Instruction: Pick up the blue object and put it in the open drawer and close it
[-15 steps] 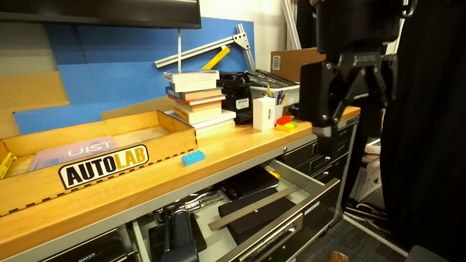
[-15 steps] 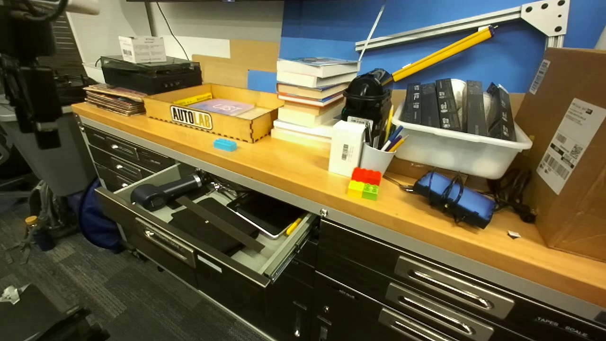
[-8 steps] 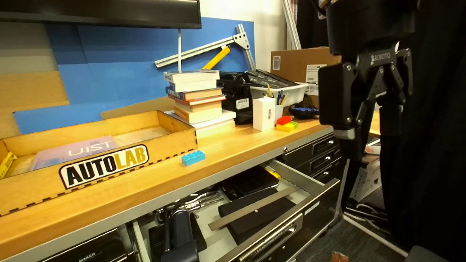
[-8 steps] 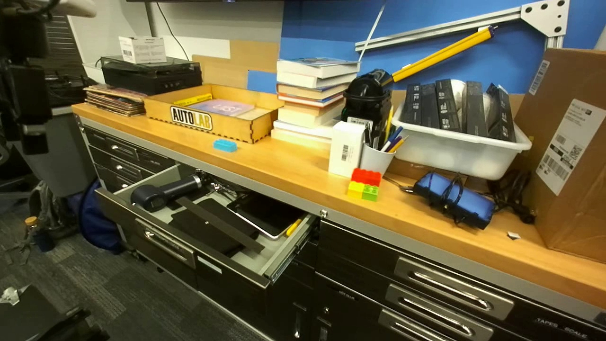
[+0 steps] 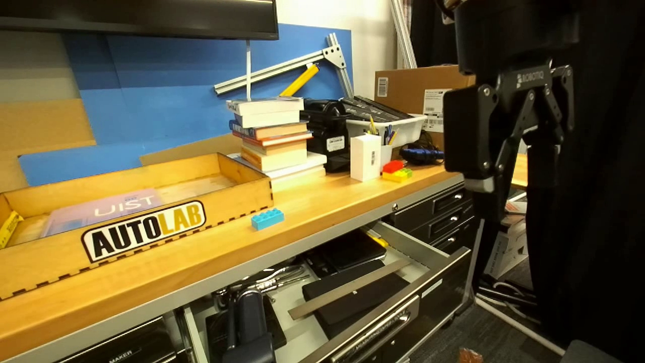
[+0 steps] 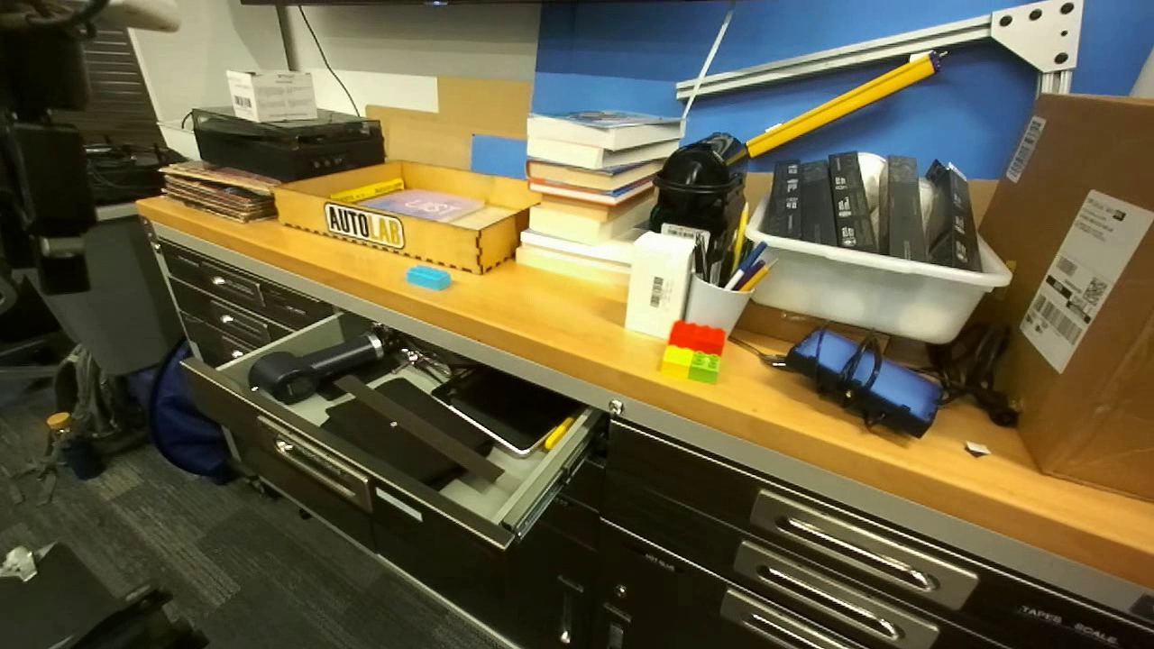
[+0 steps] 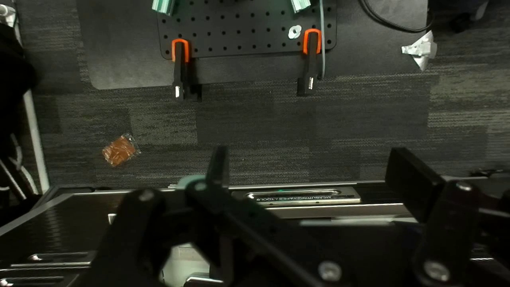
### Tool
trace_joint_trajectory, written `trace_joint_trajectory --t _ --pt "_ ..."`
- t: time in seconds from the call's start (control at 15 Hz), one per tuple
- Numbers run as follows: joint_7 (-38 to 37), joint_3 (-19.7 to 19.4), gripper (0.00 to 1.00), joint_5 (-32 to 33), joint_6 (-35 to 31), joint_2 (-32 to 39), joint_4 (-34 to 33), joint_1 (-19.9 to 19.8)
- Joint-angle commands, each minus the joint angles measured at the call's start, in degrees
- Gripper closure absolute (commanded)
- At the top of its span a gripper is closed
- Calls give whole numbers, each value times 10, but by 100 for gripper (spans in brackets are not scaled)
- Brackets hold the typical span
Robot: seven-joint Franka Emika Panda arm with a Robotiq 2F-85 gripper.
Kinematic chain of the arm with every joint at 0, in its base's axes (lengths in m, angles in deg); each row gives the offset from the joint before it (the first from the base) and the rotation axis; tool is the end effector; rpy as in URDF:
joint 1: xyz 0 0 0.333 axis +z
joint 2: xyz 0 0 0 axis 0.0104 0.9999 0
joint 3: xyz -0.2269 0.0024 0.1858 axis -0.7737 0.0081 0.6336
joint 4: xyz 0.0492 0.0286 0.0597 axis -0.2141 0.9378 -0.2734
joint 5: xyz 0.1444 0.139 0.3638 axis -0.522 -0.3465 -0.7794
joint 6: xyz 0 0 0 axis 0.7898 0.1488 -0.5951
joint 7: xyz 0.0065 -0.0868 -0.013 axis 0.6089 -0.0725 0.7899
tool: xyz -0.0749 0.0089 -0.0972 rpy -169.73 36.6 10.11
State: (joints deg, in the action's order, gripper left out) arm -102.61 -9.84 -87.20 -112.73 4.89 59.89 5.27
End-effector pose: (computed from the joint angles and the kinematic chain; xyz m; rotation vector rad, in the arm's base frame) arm 0.3132 0.0987 0.4735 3.0369 -0.0491 -0.2742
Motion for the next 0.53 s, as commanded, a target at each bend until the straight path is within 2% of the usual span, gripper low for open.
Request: trace_joint_trajectory --t 0.0,0.27,0.47 --pt "-32 3 0 -22 -44 -15 10 -7" --pt "-94 33 0 -90 -180 11 8 -1" --pt "-121 74 0 -97 -293 58 -5 3"
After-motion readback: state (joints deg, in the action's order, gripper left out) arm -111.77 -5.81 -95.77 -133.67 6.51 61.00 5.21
